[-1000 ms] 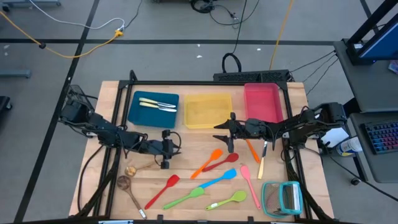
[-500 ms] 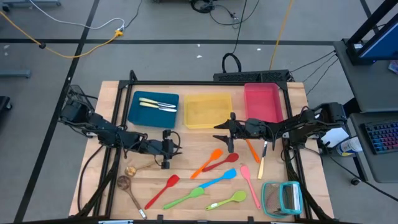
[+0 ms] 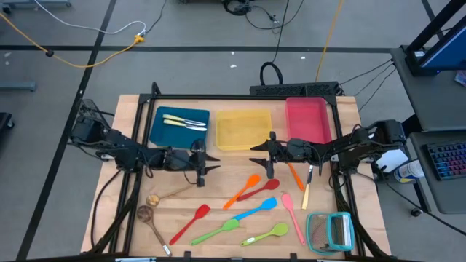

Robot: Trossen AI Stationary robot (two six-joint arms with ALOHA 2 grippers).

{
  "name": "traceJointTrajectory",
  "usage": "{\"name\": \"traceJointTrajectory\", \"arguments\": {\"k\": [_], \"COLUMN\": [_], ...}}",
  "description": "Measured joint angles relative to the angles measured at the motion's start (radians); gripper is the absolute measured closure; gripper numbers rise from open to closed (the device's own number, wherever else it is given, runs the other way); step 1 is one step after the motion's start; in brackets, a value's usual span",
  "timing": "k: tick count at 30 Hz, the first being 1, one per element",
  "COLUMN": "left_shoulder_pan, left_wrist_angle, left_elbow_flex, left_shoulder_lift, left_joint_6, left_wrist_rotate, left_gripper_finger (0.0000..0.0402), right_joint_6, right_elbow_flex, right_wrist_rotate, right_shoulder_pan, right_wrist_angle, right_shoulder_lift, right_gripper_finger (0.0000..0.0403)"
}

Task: Pick & Place Kitchen Items
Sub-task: Put the yellow knife into the blue bin

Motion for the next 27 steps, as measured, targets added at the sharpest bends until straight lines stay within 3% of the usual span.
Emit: {"name": "traceJointTrajectory", "arguments": {"k": [7,10,17,22,27], "left_shoulder_pan": [0.053,0.069,0.108,0.134,0.147], "left_wrist_angle": [0.0,0.0,0.0,0.0,-0.001], "left_elbow_flex": [0.0,0.0,0.0,0.0,0.0], "left_shoulder_lift": [0.0,0.0,0.0,0.0,0.0], "left_joint_6": [0.029,0.036,0.09,0.096,0.093], "left_wrist_rotate": [0.002,0.003,0.041,0.045,0.045], "left_gripper_finger": [0.0295,0.0295,0.0295,0.0295,0.0295], "right_joint_6": [0.062,0.171,0.209,0.199,0.392], "right_elbow_flex": [0.0,0.0,0.073,0.27,0.504], "right_wrist_rotate": [0.082,0.076,0.076,0.083,0.102], "right_shoulder_pan": [0.0,-0.007,0.058,0.121,0.174], "right_wrist_angle": [0.068,0.119,0.103,-0.231,-0.772], "right_shoulder_lift": [0.0,-0.002,-0.005,-0.039,-0.039], "right_gripper_finger": [0.0206,0.0206,0.0206,0.0206,0.0206]}}
